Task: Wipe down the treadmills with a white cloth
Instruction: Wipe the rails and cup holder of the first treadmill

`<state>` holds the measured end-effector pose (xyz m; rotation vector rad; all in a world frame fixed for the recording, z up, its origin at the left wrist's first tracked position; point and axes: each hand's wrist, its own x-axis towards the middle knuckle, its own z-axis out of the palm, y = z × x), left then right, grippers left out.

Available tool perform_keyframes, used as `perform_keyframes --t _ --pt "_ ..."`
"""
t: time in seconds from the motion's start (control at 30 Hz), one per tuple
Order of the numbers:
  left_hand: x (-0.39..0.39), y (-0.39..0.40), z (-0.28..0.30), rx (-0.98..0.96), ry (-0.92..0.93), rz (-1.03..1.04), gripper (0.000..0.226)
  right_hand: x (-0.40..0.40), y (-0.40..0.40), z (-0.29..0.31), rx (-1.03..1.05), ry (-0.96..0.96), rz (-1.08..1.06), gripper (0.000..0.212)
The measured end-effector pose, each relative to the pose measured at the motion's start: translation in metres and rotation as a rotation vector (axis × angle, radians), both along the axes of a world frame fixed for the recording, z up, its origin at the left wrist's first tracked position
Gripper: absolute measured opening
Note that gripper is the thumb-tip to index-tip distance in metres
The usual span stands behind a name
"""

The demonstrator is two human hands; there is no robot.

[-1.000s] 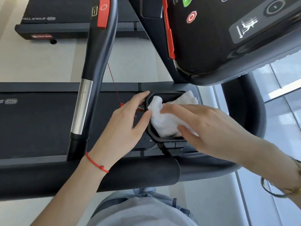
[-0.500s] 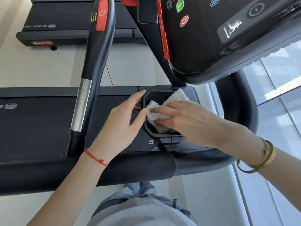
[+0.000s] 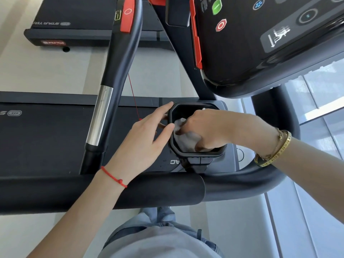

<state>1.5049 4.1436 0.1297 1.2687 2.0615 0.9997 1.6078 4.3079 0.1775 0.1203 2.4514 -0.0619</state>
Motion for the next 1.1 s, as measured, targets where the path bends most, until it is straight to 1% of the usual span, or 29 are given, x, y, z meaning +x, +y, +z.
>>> perform_keyframes --t 0.07,0.17,0.33,0.37,0.43,0.47,0.53,0.57,0.63,0.7,0.8,0.87,1.0,1.1 --pt "0.0 0.0 0.0 -0.011 0.002 -0.001 0.053 0.0 0.0 -0.006 0.038 0.026 0.027 0.037" --pt "0.0 -0.001 0.0 -0.031 -0.002 -0.004 0.053 -0.001 0.001 -0.008 0.056 0.033 -0.01 0.015" --pt "0.001 -0.001 -0.001 -0.017 -0.008 -0.008 0.053 -0.001 0.002 -0.004 0.0 0.023 -0.054 0.007" --pt "0.001 -0.001 -0.001 -0.015 -0.009 -0.009 0.053 0.003 0.0 -0.003 -0.015 0.051 -0.059 0.008" --pt "0.001 -0.001 -0.002 -0.013 -0.004 -0.01 0.053 0.012 -0.006 0.0 -0.06 0.148 -0.105 0.026" --pt "0.002 -0.001 -0.002 -0.015 -0.001 -0.011 0.053 0.019 -0.008 0.0 -0.066 0.229 -0.108 0.033" --pt "0.002 0.0 -0.002 -0.02 0.011 -0.015 0.055 0.031 -0.009 0.003 0.01 0.404 -0.007 0.036" --pt "0.003 -0.001 -0.002 -0.021 0.016 -0.016 0.055 0.036 -0.008 0.004 0.063 0.444 0.04 0.038" --pt "0.003 -0.001 -0.003 -0.015 0.018 -0.022 0.055 0.04 -0.005 0.005 0.111 0.412 0.057 0.046" --pt "0.003 -0.001 -0.004 -0.007 0.017 -0.03 0.055 0.038 -0.002 0.0 0.128 0.381 0.062 0.049" --pt "0.003 -0.002 -0.003 0.0 0.011 -0.034 0.056 0.026 -0.004 -0.01 0.167 0.334 0.096 0.045" --pt "0.003 -0.002 -0.002 0.004 0.005 -0.032 0.056 0.022 -0.005 -0.013 0.15 0.307 0.055 0.042" --pt "0.003 -0.001 -0.004 0.02 0.007 -0.021 0.056 0.025 -0.004 -0.016 0.088 0.348 -0.046 0.038" --pt "0.004 -0.001 -0.004 0.032 0.009 -0.017 0.056 0.025 -0.005 -0.018 0.044 0.363 -0.077 0.035"
